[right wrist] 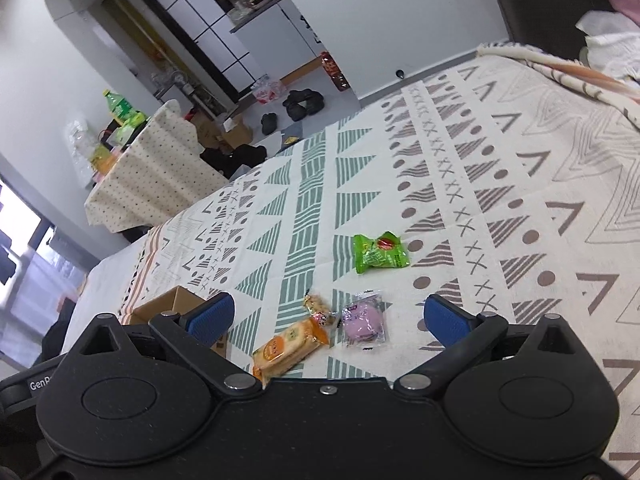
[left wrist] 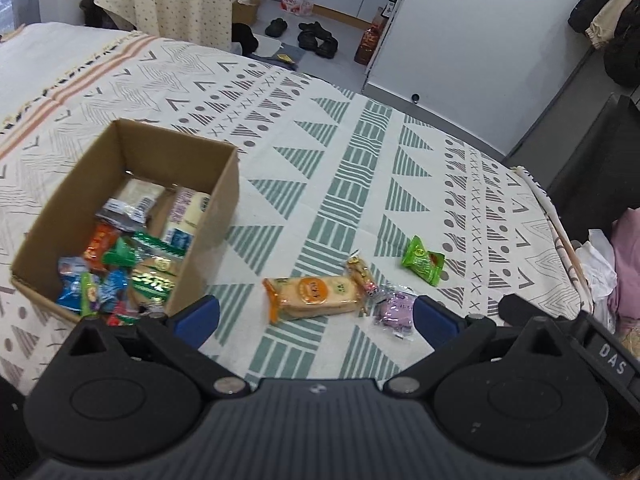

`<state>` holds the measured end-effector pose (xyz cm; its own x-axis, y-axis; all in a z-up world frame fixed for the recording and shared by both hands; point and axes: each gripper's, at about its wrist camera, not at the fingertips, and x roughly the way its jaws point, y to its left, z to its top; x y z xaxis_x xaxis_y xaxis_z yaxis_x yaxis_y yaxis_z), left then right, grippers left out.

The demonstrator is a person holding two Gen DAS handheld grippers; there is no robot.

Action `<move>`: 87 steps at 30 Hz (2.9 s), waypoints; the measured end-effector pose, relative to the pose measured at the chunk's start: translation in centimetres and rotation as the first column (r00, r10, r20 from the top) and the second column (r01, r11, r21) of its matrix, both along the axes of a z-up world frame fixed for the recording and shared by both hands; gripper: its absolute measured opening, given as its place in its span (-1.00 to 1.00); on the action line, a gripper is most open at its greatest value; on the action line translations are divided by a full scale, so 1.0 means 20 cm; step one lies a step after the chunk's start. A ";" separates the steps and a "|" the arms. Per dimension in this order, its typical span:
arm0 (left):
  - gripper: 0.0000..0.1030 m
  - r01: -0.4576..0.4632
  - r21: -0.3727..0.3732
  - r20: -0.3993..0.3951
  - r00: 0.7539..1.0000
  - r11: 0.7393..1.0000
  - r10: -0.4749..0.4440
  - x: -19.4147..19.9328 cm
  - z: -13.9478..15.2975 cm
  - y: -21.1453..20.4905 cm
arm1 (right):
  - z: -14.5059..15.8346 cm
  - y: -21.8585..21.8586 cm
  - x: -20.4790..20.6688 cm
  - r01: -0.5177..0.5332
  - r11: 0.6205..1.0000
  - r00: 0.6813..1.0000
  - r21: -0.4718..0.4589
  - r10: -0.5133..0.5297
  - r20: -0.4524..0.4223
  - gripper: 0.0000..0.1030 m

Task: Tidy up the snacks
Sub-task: 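Move both tools back toward the remaining snack pile, then grasp the orange-labelled cake packet with left tool while right tool grasps pink candy, then carry both snacks over the box and open both tools to drop them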

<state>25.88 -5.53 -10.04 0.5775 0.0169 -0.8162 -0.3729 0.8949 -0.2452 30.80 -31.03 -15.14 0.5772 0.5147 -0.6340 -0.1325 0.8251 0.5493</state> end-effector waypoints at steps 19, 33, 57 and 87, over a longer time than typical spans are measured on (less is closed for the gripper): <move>0.95 0.133 0.041 -0.148 0.981 0.990 -0.126 0.25 -0.39 -0.01 | -0.24 0.07 0.16 0.044 0.998 0.987 -0.043 -0.050 -0.152 0.53; 0.95 0.213 0.136 -0.219 0.959 0.968 -0.180 0.43 -0.58 -0.05 | -0.39 0.15 0.25 0.003 0.996 0.975 -0.084 -0.021 -0.222 0.49; 0.25 0.189 0.077 -0.205 0.964 0.979 -0.170 0.48 -0.63 0.03 | -0.46 0.33 0.32 -0.087 0.982 0.977 -0.169 0.051 -0.205 0.33; -0.34 0.103 0.098 -0.072 0.993 0.990 -0.096 0.18 -0.22 0.04 | -0.23 0.35 0.19 -0.134 0.987 0.988 -0.087 0.126 -0.090 -0.36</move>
<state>29.57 -4.68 -14.36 0.5246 0.0468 -0.8501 -0.2936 0.9472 -0.1290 34.57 -23.95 -19.68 0.4516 0.5190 -0.7257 -0.1988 0.8515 0.4852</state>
